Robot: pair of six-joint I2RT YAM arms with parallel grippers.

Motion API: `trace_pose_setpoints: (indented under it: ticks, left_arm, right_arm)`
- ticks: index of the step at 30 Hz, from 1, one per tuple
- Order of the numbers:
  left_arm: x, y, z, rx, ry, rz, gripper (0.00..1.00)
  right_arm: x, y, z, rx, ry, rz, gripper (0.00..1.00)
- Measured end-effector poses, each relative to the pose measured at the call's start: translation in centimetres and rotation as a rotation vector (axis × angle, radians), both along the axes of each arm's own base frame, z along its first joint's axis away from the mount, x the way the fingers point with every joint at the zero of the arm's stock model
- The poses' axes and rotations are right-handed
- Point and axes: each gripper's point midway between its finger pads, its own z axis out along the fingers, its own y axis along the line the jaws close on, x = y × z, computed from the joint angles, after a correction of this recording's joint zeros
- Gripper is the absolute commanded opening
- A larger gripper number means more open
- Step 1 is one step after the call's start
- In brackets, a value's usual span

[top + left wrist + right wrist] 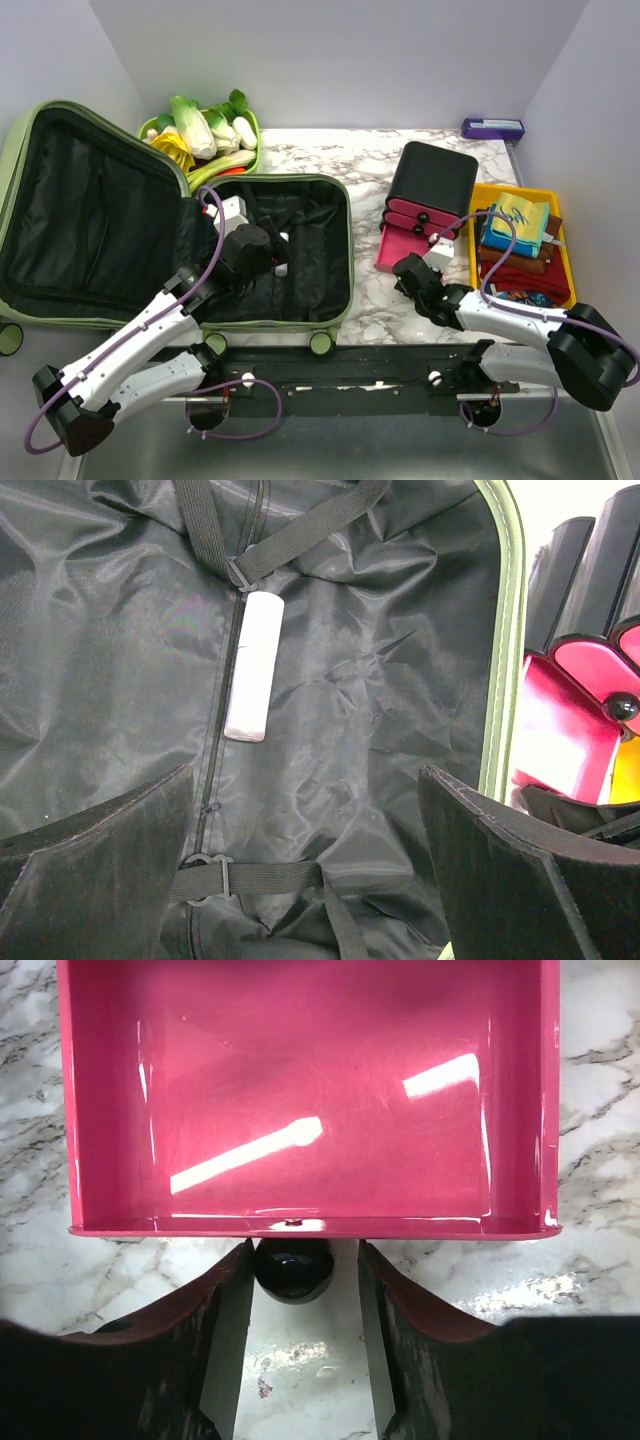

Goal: Open, take out, and arrange the luggage

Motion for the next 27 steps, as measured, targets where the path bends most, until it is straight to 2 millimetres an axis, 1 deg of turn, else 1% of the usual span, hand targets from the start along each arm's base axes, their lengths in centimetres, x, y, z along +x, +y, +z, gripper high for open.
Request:
trace_pose_setpoints:
  ticks: [2,3,5,7,9,10,11,14,17,21,24,27]
  left_arm:
    - [0.0,0.0,0.0,0.0,0.001,0.0,0.99]
    - [0.0,0.0,0.0,0.0,0.001,0.0,0.99]
    - [0.0,0.0,-0.1,0.001,0.002,0.0,0.99]
    - [0.0,0.0,-0.1,0.003,0.003,0.0,0.99]
    - [0.0,0.0,-0.1,0.008,0.004,-0.003,0.99]
    - [0.0,0.0,-0.2,0.012,0.006,-0.004,0.99]
    - [-0.1,0.0,-0.3,0.019,0.01,-0.008,0.99]
    - [-0.1,-0.3,-0.8,0.034,0.026,-0.035,0.99]
    - [-0.1,-1.3,-1.7,0.041,0.06,-0.081,0.99]
    - [0.3,-2.2,-3.8,0.084,0.141,-0.117,0.99]
    - [1.0,-2.2,-5.0,0.11,0.188,-0.116,0.99]
    - [1.9,-2.0,-6.0,0.113,0.22,-0.117,0.99]
  right_arm:
    - [-0.3,-0.3,-0.3,-0.005,0.014,-0.008,0.65]
    - [-0.5,-0.4,-0.4,-0.012,0.024,-0.011,0.7]
    - [-0.8,-0.8,-0.5,-0.02,0.036,-0.02,0.76]
    - [-1.2,-1.3,0.0,-0.034,0.046,-0.028,0.88]
    - [-1.3,-1.5,1.2,-0.037,0.042,-0.027,0.89]
    - [-1.3,-1.5,2.1,-0.033,0.033,-0.024,0.91]
    - [-1.3,-1.4,3.1,-0.024,0.02,-0.019,1.0]
    - [-1.2,-1.3,6.7,0.033,-0.046,-0.002,1.0]
    - [-1.5,-1.3,10.0,0.114,-0.13,0.018,1.0]
    - [-1.8,-1.3,13.9,0.208,-0.259,0.061,1.0]
    - [-1.9,-1.3,16.6,0.259,-0.368,0.103,1.0]
    - [-1.9,-0.7,18.2,0.261,-0.442,0.175,1.0]
